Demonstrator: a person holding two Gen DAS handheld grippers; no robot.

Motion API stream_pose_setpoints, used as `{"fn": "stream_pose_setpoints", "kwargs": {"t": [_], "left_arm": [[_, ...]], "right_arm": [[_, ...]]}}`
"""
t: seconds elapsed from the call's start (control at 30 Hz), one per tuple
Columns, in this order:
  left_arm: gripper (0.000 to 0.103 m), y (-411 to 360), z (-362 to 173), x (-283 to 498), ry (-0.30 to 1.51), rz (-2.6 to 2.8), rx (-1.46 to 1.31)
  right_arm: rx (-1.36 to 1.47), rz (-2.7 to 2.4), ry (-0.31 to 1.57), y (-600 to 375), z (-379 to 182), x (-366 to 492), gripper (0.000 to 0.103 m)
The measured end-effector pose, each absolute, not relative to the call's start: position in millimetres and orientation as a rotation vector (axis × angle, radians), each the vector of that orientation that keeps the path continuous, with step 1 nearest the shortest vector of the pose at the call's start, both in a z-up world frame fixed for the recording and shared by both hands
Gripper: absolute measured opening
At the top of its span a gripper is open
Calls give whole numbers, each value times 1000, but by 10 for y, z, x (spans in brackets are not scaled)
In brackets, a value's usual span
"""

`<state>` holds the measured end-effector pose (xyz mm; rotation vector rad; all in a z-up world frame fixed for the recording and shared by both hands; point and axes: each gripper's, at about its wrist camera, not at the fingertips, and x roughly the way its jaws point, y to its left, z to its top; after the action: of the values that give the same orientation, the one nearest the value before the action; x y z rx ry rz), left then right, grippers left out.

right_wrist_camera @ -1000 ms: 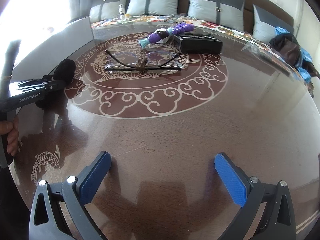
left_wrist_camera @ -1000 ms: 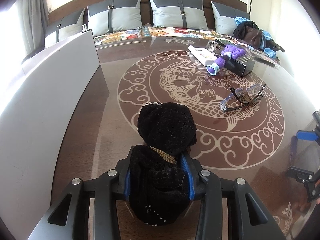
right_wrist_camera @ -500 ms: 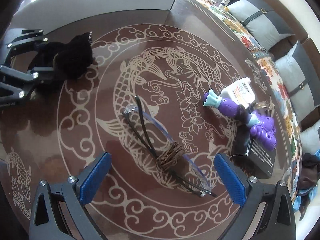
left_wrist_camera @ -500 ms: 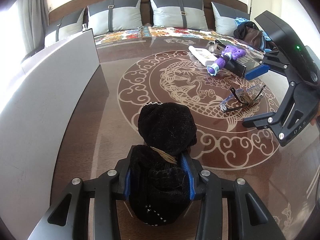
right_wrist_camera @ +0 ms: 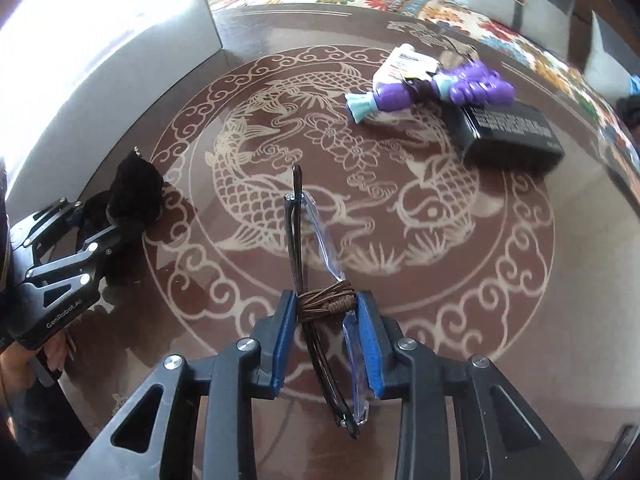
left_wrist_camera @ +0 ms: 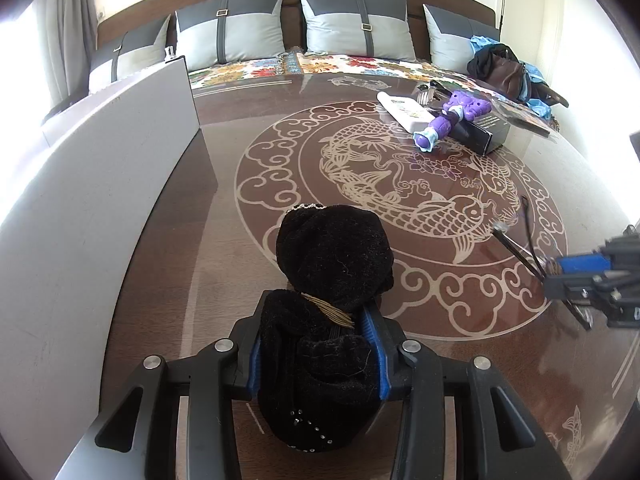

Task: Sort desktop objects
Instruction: 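Carry the black bags and eyeglasses over the white bin with both tools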

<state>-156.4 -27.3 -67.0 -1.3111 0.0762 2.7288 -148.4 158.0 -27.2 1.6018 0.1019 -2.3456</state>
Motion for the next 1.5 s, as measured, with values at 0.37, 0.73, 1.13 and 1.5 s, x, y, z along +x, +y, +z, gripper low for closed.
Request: {"fn": "stream_pose_setpoints", "kwargs": {"t": [0.37,0.73,1.13,1.5], "left_arm": [[76,-218,-667,-1361,155,2619,-1391],[35,-163,-603,-1468,159,2551,-1529],[33,-996,498,-974,-157,2680,-1250],[33,-3246,611,-665,-331,3058,-1512]], "right_arm": [[1565,-2350,125,1831,-323,-803,83],[1641,-2156,471,1498,-317,-1084,76],[1489,-2226,256,1080,544,-1264,28],[1123,-1972,132,-1524,1461,-1252,29]]}}
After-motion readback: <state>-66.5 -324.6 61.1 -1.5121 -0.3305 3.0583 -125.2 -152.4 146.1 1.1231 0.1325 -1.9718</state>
